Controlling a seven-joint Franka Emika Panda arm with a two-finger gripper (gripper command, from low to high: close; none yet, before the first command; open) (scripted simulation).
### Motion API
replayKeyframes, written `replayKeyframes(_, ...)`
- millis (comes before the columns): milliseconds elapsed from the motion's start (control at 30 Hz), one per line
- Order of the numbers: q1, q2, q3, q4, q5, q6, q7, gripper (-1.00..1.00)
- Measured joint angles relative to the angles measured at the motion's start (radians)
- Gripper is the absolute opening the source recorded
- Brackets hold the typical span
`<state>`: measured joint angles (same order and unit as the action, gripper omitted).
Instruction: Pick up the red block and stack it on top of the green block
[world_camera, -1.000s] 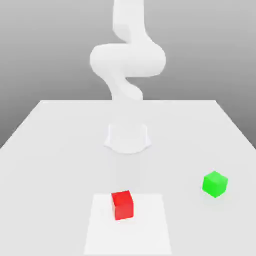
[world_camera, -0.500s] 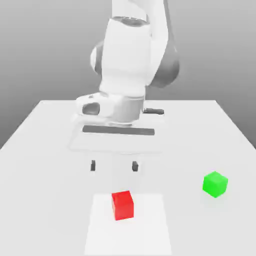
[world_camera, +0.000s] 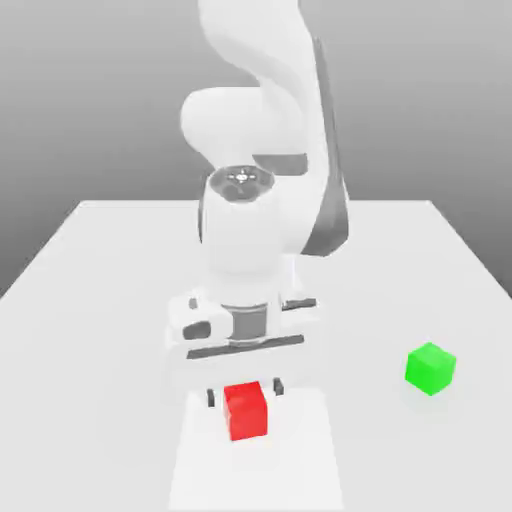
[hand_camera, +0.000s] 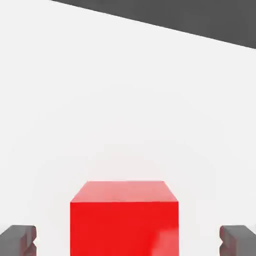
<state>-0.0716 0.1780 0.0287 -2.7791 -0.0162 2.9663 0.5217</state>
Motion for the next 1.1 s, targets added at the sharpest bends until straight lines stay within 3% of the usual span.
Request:
replayKeyframes(67, 0.006, 0.04, -0.008, 0.002, -0.008, 0.034, 0.004, 0.0)
replayKeyframes(100, 0.009, 0.056, -0.012, 0.002, -0.01, 0.047, 0.004, -1.0)
replayKeyframes(333, 0.007, 0.057, -0.01, 0.002, -0.014, 0.047, 0.008, -1.0)
replayKeyframes(800, -0.008, -0.18, 0.012, -0.031, 0.017, -0.156, -0.015, -1.0)
replayKeyframes(1100, 0.123, -0.237, 0.113, -0.029, 0.024, -0.214, 0.402, -1.0)
